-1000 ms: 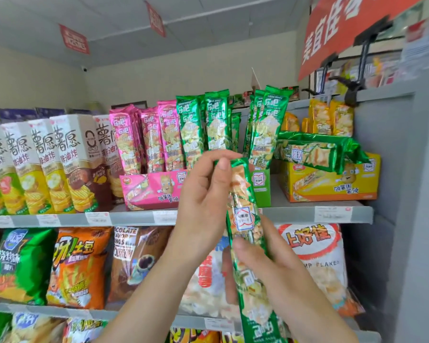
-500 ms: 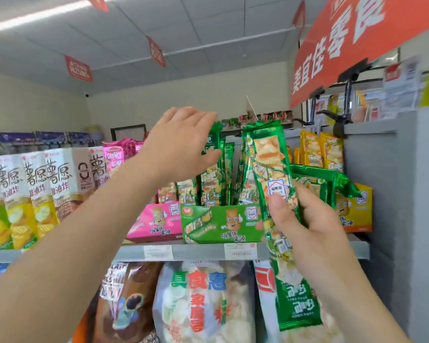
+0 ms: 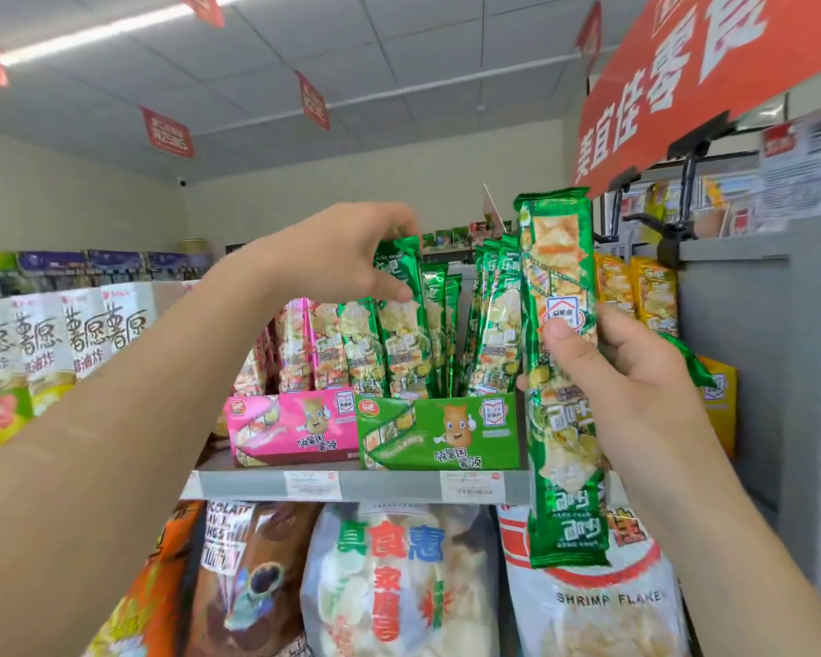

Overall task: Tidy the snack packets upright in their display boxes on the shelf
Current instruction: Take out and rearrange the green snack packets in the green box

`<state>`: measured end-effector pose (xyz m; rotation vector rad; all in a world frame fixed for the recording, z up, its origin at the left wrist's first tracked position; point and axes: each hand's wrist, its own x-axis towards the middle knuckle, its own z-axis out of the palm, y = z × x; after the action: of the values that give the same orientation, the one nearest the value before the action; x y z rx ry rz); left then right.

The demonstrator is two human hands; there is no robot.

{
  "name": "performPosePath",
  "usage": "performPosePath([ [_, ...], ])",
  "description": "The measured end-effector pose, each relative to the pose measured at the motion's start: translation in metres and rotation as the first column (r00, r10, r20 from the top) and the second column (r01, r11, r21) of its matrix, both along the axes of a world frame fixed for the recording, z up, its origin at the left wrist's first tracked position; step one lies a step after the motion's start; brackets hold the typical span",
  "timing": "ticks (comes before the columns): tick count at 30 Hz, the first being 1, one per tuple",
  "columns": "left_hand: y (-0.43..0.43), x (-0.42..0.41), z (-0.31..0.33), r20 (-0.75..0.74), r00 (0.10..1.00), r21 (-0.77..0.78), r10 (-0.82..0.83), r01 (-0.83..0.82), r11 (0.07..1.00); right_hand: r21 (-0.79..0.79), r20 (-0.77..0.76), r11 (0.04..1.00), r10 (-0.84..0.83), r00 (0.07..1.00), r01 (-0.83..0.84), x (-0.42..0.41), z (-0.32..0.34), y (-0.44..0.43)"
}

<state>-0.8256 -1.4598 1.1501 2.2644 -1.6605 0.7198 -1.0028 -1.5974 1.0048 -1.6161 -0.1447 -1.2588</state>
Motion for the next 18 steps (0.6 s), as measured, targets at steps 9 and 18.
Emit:
performPosePath([
  [9,0.035,-0.018,0.022,-0.133,0.781,-0.659,-0.610,0.390,0.643,-0.144,0.057,0.985,-0.087,0.995,0.095,0.011,0.000,0.000],
  [18,0.044,-0.045,-0.030,-0.146,0.534,-0.913,-0.833,0.251,0.321,-0.229,-0.207,0.973,-0.061,0.976,0.012,-0.007,-0.010,0.029],
])
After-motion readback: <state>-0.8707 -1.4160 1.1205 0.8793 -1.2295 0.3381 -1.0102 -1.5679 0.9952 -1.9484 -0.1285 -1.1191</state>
